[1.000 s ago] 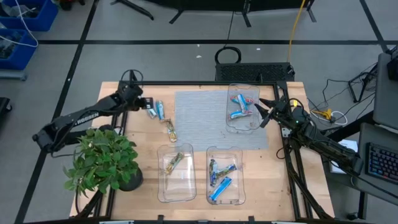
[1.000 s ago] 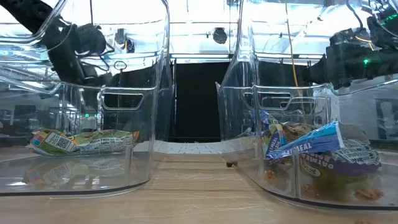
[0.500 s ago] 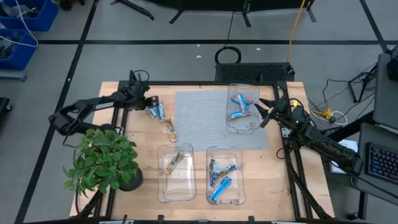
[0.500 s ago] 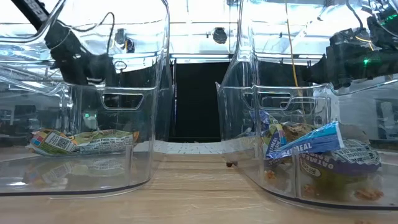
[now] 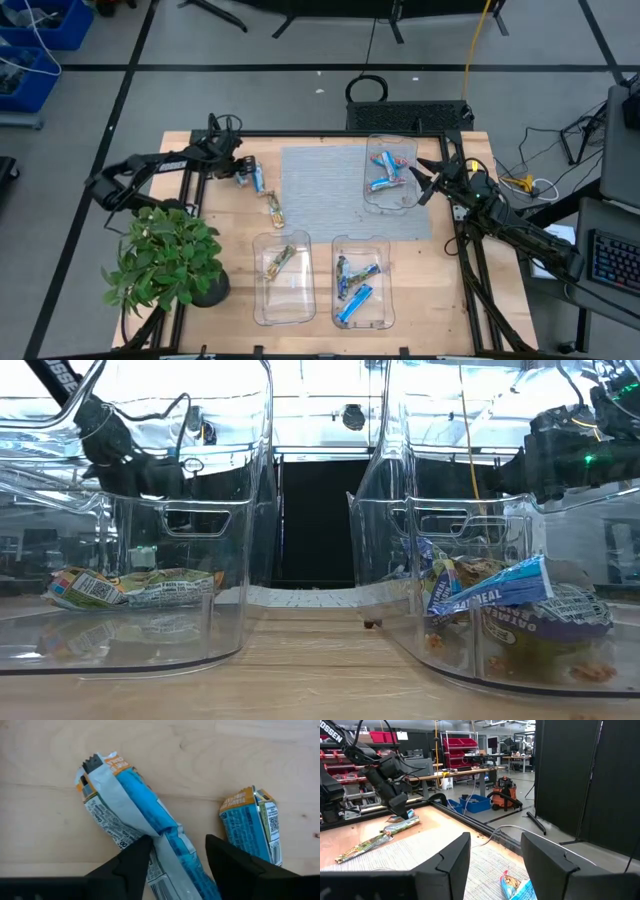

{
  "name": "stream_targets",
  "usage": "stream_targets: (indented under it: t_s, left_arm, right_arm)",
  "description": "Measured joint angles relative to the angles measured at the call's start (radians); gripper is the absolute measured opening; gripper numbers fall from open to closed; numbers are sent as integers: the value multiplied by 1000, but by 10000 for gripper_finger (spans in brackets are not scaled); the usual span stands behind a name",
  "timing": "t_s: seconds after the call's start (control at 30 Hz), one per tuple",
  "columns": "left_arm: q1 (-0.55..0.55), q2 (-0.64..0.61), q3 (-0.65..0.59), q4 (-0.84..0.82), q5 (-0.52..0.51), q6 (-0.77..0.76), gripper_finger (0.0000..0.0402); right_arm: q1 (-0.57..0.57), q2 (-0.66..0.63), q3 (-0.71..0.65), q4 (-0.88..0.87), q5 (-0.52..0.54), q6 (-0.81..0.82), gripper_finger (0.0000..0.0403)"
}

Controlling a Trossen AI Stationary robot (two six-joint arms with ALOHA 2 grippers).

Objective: Pick and place Granola Bars by type
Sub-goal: Put the top left yellow granola bar into the bottom left transparent bin

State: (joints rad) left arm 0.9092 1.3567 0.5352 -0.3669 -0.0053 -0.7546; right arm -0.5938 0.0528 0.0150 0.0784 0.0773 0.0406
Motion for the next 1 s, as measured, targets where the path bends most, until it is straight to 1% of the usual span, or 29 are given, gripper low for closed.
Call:
stream_targets:
  t_s: [0.1,0.2,0.3,0.33,0.43,0.53,0.67,0.77,0.9,1.0]
  left_arm:
    - [0,-11,-1,-33,26,2,159]
    - [-1,-13,-1,-69,31,9,100]
    - [0,-14,1,-74,28,22,31]
    - [-1,-14,1,-73,27,27,19]
    - [-5,-16,0,-50,20,65,16]
    - [-40,-33,-4,-16,0,113,8]
    - [-112,-98,-4,59,-68,190,5]
    - [-180,-157,-4,109,-109,285,5]
    - [-291,-238,-4,225,-212,444,5]
    - [-396,-277,-2,348,-214,591,4]
  right_arm:
    - [0,0,0,0,0,0,169]
    - [0,0,0,0,0,0,169]
    - [0,0,0,0,0,0,169]
    - [0,0,0,0,0,0,169]
    - [0,0,0,0,0,0,169]
    - [0,0,0,0,0,0,169]
    - [0,0,0,0,0,0,169]
    - [0,0,0,0,0,0,169]
    - [0,0,0,0,0,0,169]
    - [0,0,0,0,0,0,169]
